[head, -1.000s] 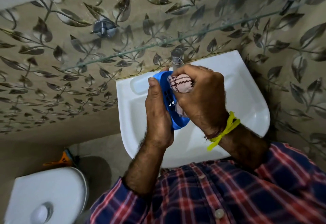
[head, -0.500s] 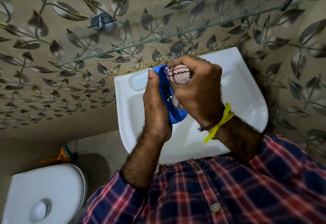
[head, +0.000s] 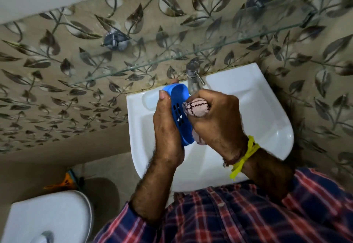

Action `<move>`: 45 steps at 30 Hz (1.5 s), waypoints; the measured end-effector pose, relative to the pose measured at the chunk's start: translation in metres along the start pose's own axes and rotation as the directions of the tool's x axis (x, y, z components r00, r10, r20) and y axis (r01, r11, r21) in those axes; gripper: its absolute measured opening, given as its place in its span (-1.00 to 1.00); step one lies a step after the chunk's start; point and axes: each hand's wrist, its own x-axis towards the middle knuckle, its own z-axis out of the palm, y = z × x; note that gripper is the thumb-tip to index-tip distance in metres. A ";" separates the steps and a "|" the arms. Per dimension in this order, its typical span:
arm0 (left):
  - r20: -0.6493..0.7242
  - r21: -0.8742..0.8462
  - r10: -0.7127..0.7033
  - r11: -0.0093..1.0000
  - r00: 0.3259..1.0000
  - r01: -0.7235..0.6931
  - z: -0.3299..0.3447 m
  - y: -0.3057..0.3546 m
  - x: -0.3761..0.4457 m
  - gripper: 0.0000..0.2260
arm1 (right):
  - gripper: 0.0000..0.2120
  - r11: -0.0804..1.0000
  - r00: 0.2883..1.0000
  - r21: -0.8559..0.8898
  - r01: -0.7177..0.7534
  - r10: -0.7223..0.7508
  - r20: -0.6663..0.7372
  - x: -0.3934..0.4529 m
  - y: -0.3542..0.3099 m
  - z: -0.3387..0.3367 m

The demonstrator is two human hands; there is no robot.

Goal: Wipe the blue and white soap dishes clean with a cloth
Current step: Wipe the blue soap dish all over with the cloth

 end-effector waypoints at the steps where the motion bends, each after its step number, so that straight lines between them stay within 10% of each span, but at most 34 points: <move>1: 0.008 -0.003 -0.002 1.000 1.000 0.002 0.000 0.001 0.001 -0.52 | -0.95 1.000 0.999 0.015 0.024 -0.024 -0.022 0.005 -0.001 0.000; 6: 0.026 -0.004 -0.025 1.000 0.999 0.025 -0.008 0.007 0.009 -0.39 | -0.96 0.998 0.984 -0.028 0.060 -0.054 0.170 -0.005 0.002 -0.006; 12: 0.055 -0.034 -0.021 0.999 0.998 0.023 -0.003 0.003 0.007 -0.44 | -0.93 0.957 0.973 -0.183 0.227 -0.216 0.077 0.011 -0.005 -0.010; 23: 0.082 -0.099 -0.134 0.985 0.988 0.142 -0.017 -0.015 0.007 -0.40 | -0.87 0.997 0.882 -0.039 0.067 -0.041 0.469 -0.007 0.011 -0.018; 45: 0.048 -0.190 -0.078 0.978 0.996 0.085 -0.017 -0.013 0.014 -0.43 | -0.83 0.997 0.957 -0.052 -0.050 0.063 0.283 -0.017 -0.003 -0.011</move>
